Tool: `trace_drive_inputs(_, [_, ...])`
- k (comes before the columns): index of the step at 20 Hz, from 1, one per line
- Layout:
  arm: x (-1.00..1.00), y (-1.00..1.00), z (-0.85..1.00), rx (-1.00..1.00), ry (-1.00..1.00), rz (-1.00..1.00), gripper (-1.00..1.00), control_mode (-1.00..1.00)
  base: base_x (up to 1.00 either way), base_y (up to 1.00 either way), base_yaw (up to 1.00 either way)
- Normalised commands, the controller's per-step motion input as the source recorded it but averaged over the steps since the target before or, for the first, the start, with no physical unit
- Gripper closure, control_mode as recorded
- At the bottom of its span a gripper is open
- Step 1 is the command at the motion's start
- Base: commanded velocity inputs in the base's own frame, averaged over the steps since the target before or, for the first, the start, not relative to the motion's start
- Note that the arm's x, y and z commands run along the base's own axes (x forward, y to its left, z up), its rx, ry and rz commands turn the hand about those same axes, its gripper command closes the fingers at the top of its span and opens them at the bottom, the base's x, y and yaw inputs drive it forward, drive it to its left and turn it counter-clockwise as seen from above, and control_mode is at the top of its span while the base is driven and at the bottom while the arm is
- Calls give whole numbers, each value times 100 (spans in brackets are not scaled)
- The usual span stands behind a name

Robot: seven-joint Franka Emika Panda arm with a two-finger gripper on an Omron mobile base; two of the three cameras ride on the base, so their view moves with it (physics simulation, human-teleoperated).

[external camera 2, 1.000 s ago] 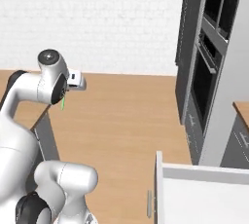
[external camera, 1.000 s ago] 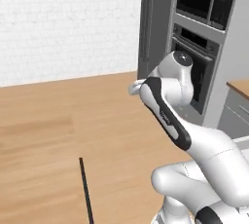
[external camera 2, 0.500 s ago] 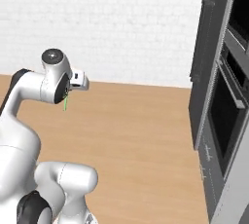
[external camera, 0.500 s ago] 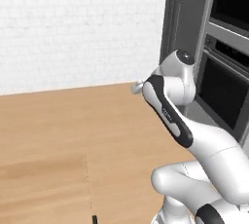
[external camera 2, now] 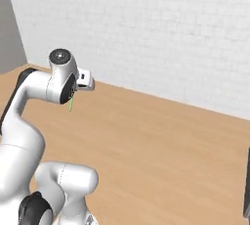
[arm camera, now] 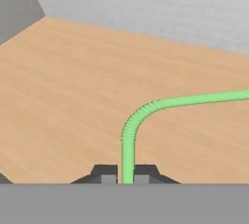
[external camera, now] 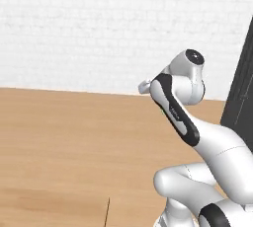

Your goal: Take a straw from the drawer in front and place it inside the glass cup on the dining counter.

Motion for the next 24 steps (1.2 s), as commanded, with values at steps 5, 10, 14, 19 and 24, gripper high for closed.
trace_drive_inputs(5, [0,0,0,0,0,0,100,100,85,0,64])
trace_drive_inputs(10, [0,0,0,0,0,0,100,100,61,0,64])
trace_drive_inputs(14, [0,0,0,0,0,0,100,100,63,0,67])
trace_drive_inputs(19, [0,0,0,0,0,0,100,100,64,-4,65])
trace_drive_inputs(24, [0,0,0,0,0,0,100,100,45,-50,54])
